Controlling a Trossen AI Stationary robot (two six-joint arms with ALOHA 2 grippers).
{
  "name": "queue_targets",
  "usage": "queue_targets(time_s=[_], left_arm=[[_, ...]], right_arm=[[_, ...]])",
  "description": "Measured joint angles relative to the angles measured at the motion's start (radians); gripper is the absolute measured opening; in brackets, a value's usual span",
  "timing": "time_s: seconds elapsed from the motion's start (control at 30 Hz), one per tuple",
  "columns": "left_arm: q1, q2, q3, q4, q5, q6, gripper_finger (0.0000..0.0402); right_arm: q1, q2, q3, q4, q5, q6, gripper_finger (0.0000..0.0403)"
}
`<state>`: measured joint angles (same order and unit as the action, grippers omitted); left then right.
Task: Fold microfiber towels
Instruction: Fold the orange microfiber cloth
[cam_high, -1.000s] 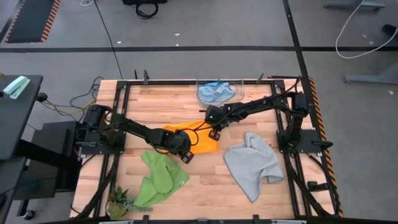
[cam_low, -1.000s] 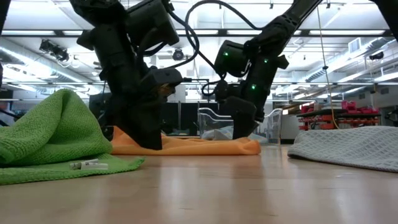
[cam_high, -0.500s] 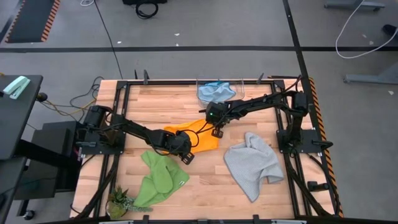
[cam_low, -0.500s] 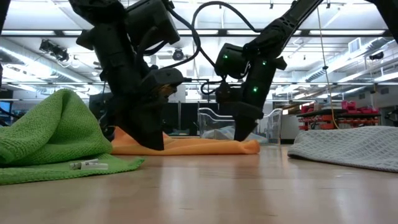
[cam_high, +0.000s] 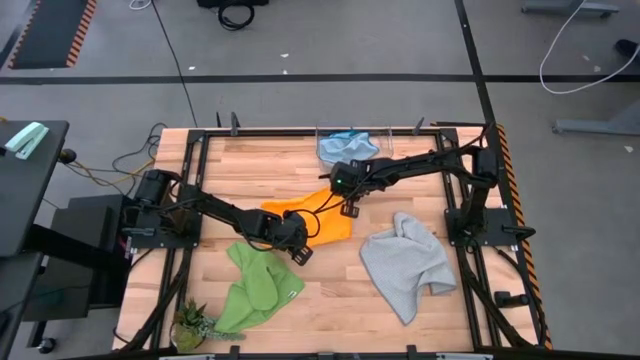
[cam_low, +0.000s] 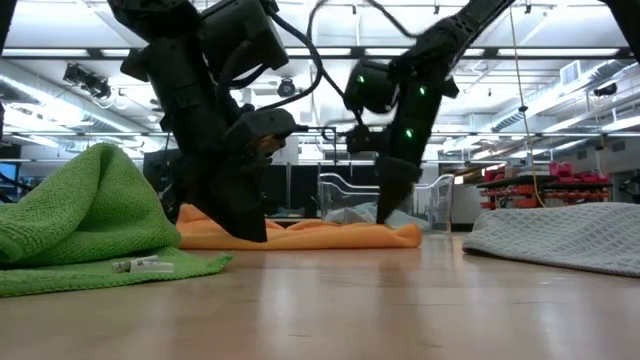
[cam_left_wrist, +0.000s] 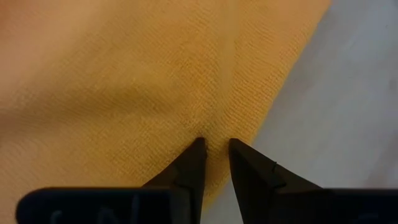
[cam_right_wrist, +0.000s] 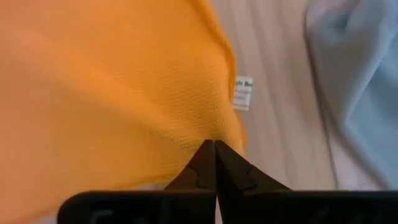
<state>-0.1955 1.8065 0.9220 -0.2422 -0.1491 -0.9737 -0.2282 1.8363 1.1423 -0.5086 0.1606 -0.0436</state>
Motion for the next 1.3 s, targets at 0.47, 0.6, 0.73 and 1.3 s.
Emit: queue_targets(time_s=[0.47, 0.6, 0.73, 1.3], left_arm=[[-0.001, -0.021, -0.006, 0.07, -0.107, -0.005, 0.0082], [0.0, -0.045, -0.002, 0.116, -0.161, 0.001, 0.0078], [0.001, -0.046, -0.003, 0.122, -0.165, 0.021, 0.0081], [0.002, -0.053, 0.0, 0.186, -0.169, 0.053, 0.0083]], right_arm=[[0.038, -0.092, 0.159, -0.203, -0.243, 0.232, 0.0037], [0.032, -0.188, 0.051, -0.173, -0.247, 0.311, 0.0053], [0.019, -0.313, -0.123, -0.066, -0.248, 0.454, 0.0079], [0.019, -0.449, -0.562, 0.4, -0.276, 0.989, 0.0216]])
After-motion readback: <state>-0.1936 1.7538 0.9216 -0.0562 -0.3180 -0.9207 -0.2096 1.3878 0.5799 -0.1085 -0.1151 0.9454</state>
